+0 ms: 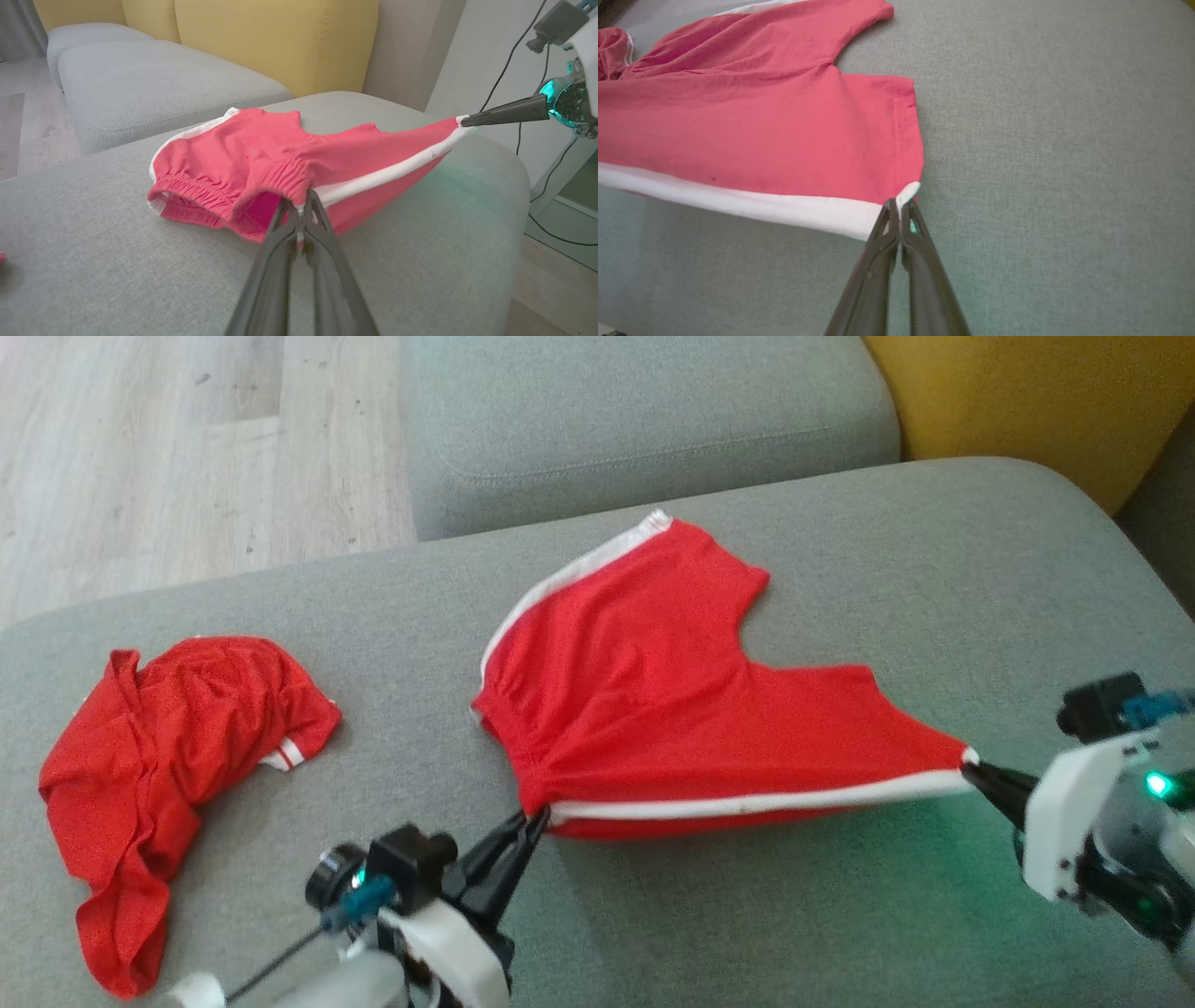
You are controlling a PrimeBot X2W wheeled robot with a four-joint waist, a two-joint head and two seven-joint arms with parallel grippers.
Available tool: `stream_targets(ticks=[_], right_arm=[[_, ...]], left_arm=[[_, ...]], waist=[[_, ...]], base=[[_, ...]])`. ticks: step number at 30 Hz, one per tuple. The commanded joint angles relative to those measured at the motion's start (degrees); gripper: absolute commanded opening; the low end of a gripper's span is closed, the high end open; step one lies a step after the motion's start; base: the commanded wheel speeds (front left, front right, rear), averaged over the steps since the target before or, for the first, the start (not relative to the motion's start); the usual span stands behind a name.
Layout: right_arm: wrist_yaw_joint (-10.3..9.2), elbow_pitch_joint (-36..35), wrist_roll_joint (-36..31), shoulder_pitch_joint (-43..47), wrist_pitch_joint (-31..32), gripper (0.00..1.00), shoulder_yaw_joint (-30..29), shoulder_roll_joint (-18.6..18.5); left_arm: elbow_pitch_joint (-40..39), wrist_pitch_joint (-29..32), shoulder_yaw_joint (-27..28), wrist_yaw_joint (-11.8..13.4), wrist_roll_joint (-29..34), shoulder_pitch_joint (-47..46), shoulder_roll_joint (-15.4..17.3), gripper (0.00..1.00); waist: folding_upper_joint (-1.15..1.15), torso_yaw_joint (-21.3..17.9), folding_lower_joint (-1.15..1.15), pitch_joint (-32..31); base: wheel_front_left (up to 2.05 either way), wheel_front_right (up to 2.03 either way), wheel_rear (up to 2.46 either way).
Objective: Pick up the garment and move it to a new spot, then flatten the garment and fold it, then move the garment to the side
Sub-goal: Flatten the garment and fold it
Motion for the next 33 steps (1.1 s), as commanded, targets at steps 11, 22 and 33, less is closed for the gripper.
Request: stream_targets(ticks=[11, 22, 33], right_arm=[[0.42, -11.96, -2.65, 5.78, 1.09, 0.0, -13.28, -3.47], [0.42, -14.11, -12.0, -1.54, 4.31, 0.0, -19.57, 1.78], [0.42, -5.46, -21.5, -19.28, 2.84, 0.0, -17.96, 5.24]], left_arm=[[-12.74, 0.65, 3.15, 6.66, 0.27, -0.71, 5.17, 0.0], [-13.33, 2.18, 5.81, 6.91, 0.67, -7.58, 5.21, 0.0], [-8.23, 3.5, 6.86, 4.49, 2.22, -17.76, 1.42, 0.0]], waist=[[0.0, 1.45, 0.01, 1.01], [0.0, 4.42, 0.01, 7.25], [0.0, 9.41, 0.01, 17.74]], base=[[0.0, 0.0, 0.0], [0.0, 0.0, 0.0], [0.0, 0.0, 0.0]])
